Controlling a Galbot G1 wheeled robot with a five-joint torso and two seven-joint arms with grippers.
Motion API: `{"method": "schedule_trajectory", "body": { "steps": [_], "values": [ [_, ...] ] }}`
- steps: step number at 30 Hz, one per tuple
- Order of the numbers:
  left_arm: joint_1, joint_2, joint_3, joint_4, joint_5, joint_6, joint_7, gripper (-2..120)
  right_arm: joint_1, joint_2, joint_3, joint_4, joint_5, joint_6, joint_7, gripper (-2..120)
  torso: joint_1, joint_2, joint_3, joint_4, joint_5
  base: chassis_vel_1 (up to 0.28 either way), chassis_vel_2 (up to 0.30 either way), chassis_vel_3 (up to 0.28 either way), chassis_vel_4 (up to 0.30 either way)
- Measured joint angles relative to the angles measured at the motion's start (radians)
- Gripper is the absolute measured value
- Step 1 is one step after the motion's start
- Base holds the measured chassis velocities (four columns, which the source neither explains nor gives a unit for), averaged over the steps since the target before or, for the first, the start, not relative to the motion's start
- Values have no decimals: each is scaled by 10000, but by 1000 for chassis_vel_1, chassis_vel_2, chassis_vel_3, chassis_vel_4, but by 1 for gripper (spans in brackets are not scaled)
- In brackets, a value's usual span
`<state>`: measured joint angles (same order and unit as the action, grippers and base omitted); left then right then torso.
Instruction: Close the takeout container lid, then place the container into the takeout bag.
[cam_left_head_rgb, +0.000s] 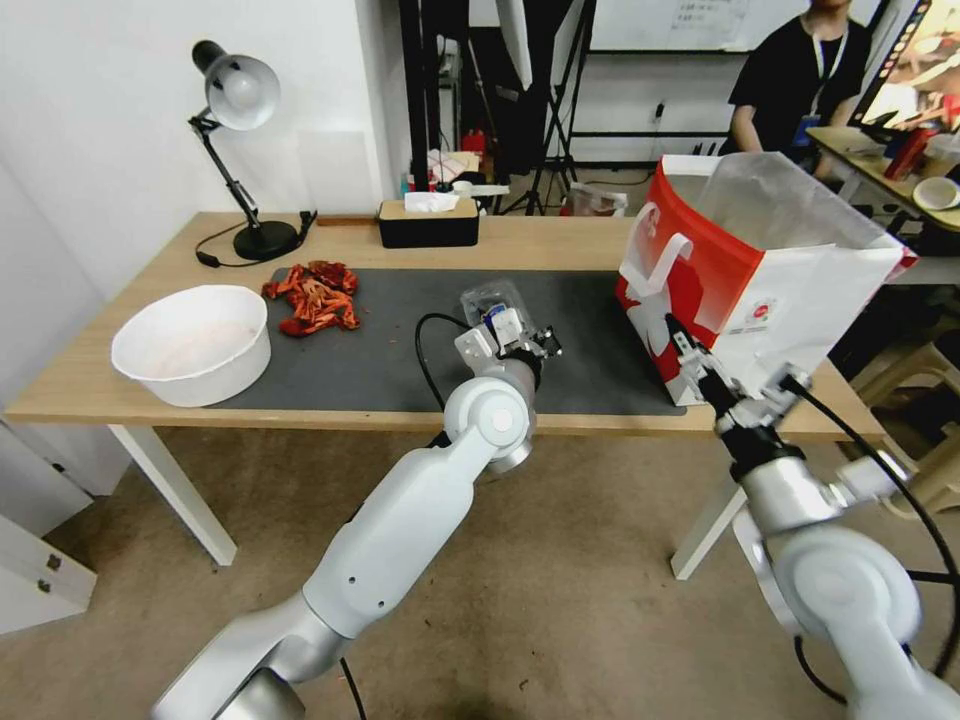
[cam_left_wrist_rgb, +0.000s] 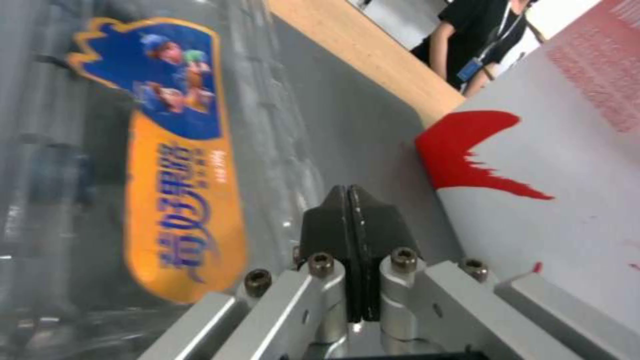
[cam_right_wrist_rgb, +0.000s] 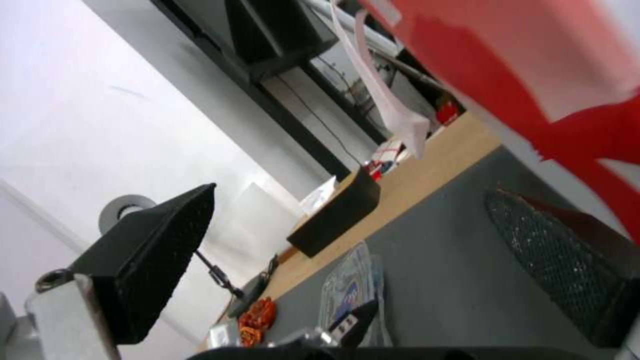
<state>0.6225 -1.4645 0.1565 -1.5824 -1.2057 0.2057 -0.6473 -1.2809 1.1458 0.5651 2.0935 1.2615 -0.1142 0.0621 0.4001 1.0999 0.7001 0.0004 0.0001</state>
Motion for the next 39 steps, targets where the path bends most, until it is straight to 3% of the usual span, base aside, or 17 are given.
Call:
{"method": "schedule_trajectory", "body": {
  "steps": [11, 15, 25, 27, 32, 39],
  "values": [
    [43, 171, -232, -120, -199, -51, -91, 0, 1290, -44, -686, -880, 310, -207, 377, 100, 0, 0, 0, -5, -1, 0, 0, 0, 0],
    [162, 254, -328, -177, -225, -51, -156, 0, 2647, -6, -1400, -1569, 732, -1218, 1287, 100, 1, 0, 0, -4, -3, 0, 0, 0, 0],
    [257, 343, -438, -222, -296, -52, -167, 0, 4936, 278, -2590, -3130, 1267, -2711, 3296, 100, 1, -1, 0, -5, -1, 0, 0, 0, 0],
    [295, 410, -468, -245, -310, -52, -153, 0, 5698, 363, -2966, -3734, 1302, -3505, 3825, 100, 0, 0, 0, -2, -3, 0, 0, 0, 0],
    [333, 481, -533, -246, -359, -55, -129, 0, 6593, 397, -3500, -4544, 1514, -4933, 4131, 100, 1, 0, 0, -4, -2, 0, 0, 0, 0],
    [373, 608, -581, -295, -441, -60, -115, 0, 7278, 476, -4027, -5311, 1682, -5992, 4343, 100, -1, 0, -1, -4, -2, 0, 0, 0, 0]
  ]
}}
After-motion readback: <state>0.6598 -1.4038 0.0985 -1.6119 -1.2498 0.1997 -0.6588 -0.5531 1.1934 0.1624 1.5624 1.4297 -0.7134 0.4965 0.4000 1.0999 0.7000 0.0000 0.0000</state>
